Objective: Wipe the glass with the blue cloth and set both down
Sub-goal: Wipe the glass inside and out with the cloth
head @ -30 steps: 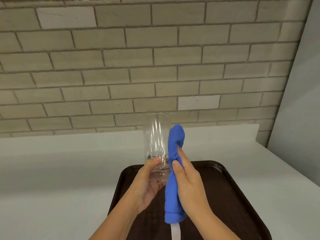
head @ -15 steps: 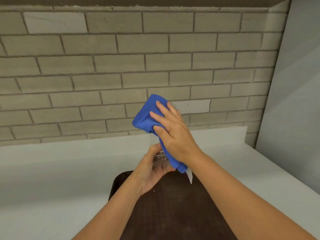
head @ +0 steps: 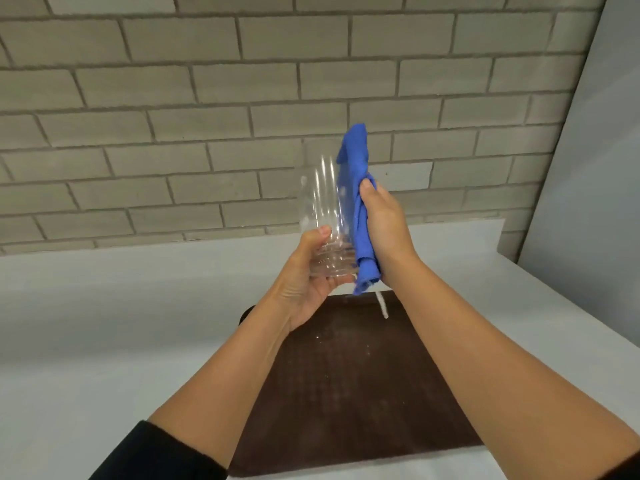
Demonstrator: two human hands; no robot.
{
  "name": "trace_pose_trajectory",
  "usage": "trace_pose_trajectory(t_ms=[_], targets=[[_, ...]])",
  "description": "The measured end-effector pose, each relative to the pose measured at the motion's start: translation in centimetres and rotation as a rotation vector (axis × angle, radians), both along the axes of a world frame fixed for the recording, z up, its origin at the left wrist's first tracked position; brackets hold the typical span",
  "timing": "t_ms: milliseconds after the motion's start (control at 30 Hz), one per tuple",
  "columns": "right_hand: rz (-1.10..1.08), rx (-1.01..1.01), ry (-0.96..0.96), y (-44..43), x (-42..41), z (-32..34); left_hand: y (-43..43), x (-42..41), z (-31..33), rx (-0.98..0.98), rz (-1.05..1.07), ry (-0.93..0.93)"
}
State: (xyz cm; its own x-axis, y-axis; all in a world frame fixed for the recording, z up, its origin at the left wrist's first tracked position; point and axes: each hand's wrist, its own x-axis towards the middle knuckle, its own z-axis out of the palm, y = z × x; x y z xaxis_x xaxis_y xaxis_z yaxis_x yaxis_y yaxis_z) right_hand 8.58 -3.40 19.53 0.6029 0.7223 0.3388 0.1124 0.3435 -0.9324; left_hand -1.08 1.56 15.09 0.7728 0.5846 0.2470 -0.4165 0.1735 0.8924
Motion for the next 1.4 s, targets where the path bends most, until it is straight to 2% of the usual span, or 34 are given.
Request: trace_pose_trajectory(t_ms=[100,233,433,533,700,833,1000,1067,1133,1200,1300,1400], targets=[[0.06,-0.042,0.203,-0.3,-0.7,-1.5,0.1,-0.2,0.8,0.064,0.043,0.036],[0.068,-0.062,0.369,-1.0,-0.7,-2.1,-0.8,0.1,1.2,0.163,0.142,0.171],[0.065,-0.026,0.405,-2.8,0.2,-3.1,-2.1,-1.2,0.5,0.131,-0.126,0.179],[0.064,-0.021,0.352,-3.5,0.1,-4.1,-2.9,-1.2,-0.9,0.095,-0.071,0.189],[-0.016,0.07,0.003,-5.5,-1.0,-5.9,-4.7,-0.9,-2.7,0.036,0.071,0.159],[0.114,0.158,-0.386,-7.3,-2.0,-7.7,-5.3,-1.0,-2.9,0.126,0.173,0.212],[0.148,0.066,-0.969,-8.0,-0.5,-7.1,-5.8,-1.9,-3.7,0.295,0.27,0.378],[0.165,0.037,-1.215,-7.6,0.3,-5.9,-5.9,-1.9,-3.9,0.343,0.259,0.358],[0.148,0.021,-1.366,-6.8,1.2,-4.6,-6.0,-1.9,-3.5,0.334,0.269,0.323],[0.066,0.016,-1.373,-5.7,1.9,-3.1,-5.8,-1.7,-3.3,0.286,0.279,0.35],[-0.043,-0.017,-1.18,-4.2,2.8,-1.0,-5.8,-1.6,-3.6,0.237,0.265,0.429],[-0.021,0.015,-1.144,-4.4,1.9,-2.0,-5.5,-1.7,-3.3,0.222,0.273,0.421]])
